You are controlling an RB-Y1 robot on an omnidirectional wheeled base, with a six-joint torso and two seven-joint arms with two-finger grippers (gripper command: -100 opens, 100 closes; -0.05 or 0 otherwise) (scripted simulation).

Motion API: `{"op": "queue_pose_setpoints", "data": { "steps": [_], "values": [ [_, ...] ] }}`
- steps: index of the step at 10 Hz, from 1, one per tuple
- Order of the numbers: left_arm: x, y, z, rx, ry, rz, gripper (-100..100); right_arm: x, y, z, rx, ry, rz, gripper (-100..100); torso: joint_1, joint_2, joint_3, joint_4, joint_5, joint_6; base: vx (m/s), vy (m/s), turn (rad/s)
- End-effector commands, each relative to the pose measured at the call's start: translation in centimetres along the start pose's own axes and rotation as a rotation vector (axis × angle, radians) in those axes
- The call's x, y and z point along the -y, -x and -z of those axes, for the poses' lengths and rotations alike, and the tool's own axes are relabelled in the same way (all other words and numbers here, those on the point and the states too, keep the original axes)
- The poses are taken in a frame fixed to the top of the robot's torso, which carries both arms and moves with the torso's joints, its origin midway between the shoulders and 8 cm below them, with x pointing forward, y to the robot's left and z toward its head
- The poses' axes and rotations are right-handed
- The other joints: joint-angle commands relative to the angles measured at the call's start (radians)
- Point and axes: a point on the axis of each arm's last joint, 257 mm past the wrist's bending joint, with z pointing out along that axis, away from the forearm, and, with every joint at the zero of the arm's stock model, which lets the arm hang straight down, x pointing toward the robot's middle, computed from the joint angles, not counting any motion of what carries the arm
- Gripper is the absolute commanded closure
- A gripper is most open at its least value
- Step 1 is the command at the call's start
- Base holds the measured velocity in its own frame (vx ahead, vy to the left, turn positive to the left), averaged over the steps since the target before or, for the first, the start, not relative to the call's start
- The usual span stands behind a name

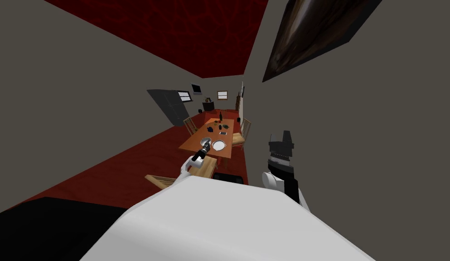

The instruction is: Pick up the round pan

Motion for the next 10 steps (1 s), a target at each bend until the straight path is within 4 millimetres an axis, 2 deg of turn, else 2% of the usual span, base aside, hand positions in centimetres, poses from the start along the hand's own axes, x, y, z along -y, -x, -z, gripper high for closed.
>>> {"op": "queue_pose_setpoints", "data": {
  "steps": [1, 2, 3, 4, 5, 6, 7, 10],
  "values": [
    [-1.2, 0.3, -0.2, 0.006, 0.041, 0.003, -100, 0.0, 0.0, 0.0, 0.000, 0.000, 0.000, 0, 0.000, 0.000, 0.000, 0.000, 0.000, 0.000, 0.010, -0.004, -0.037],
    [-2.6, 0.5, -0.7, 0.011, 0.092, 0.009, -100, 0.0, 0.0, 0.0, 0.000, 0.000, 0.000, 0, 0.000, 0.000, 0.000, 0.000, 0.000, 0.000, 0.010, -0.009, -0.058],
    [-2.9, 0.5, -0.6, 0.013, 0.101, 0.009, -100, 0.0, 0.0, 0.0, 0.000, 0.000, 0.000, 0, 0.000, 0.000, 0.000, 0.000, 0.000, 0.000, 0.011, -0.007, -0.045],
    [-4.3, 0.8, -1.0, 0.019, 0.152, 0.013, -100, 0.0, 0.0, 0.0, 0.000, 0.000, 0.000, 0, 0.000, 0.000, 0.000, 0.000, 0.000, 0.000, 0.017, -0.014, -0.074],
    [-4.5, 0.8, -0.9, 0.022, 0.161, 0.013, -100, 0.0, 0.0, 0.0, 0.000, 0.000, 0.000, 0, -0.001, 0.000, 0.000, 0.000, 0.000, 0.000, 0.014, -0.011, -0.038],
    [-5.9, 1.0, -1.2, 0.028, 0.209, 0.018, -100, 0.0, 0.0, 0.0, 0.000, 0.000, 0.000, 0, 0.000, 0.000, 0.000, 0.000, 0.000, 0.000, 0.017, -0.012, -0.076],
    [-6.2, 1.1, -1.1, 0.032, 0.221, 0.017, -100, 0.0, 0.0, 0.0, 0.000, 0.000, 0.000, 0, 0.000, 0.000, 0.000, 0.000, 0.000, 0.000, 0.016, -0.010, -0.036],
    [-8.9, 1.7, -1.3, 0.050, 0.324, 0.026, -100, 0.0, 0.0, 0.0, 0.000, 0.000, 0.000, 0, -0.001, 0.000, 0.000, 0.000, 0.000, -0.001, 0.018, -0.016, -0.060]
  ]
}}
